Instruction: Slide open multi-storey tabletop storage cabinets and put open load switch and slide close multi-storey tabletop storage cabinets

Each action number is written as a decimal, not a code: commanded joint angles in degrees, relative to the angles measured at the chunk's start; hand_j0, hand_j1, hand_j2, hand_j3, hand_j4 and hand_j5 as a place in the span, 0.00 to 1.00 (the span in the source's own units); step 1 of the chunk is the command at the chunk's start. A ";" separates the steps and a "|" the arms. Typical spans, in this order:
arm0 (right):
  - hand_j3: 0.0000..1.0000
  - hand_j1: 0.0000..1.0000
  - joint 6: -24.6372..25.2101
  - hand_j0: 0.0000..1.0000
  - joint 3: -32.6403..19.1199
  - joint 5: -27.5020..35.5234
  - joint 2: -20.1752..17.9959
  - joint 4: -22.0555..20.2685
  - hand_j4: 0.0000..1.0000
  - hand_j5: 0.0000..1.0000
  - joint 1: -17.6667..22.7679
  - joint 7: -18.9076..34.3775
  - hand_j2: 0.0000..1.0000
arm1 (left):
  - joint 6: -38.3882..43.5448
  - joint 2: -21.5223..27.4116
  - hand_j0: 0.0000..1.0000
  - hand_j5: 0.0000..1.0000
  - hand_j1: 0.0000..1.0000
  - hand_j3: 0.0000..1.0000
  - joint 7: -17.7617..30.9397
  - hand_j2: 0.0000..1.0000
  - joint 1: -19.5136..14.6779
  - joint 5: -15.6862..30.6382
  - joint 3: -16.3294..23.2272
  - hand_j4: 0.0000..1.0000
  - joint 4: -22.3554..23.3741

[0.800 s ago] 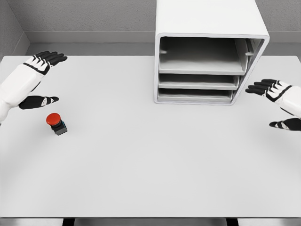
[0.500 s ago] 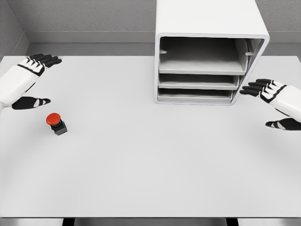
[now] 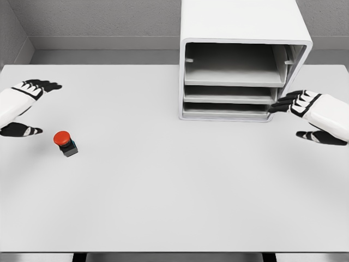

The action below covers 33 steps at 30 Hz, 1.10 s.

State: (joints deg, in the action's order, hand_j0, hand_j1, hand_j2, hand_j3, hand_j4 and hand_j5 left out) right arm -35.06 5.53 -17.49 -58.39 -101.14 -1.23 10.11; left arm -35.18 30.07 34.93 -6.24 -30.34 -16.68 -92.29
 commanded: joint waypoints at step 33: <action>0.69 0.69 0.06 0.69 21.02 -0.18 17.26 10.43 0.69 0.69 -24.87 0.17 0.69 | 0.18 4.91 0.92 0.92 0.92 0.92 0.07 0.92 5.54 -3.93 6.75 0.92 -2.28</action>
State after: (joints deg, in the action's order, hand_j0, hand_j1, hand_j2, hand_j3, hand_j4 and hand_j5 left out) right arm -35.05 25.19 -17.68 -42.15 -93.01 -26.89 10.28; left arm -35.15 34.90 35.03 -0.88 -33.87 -9.98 -95.28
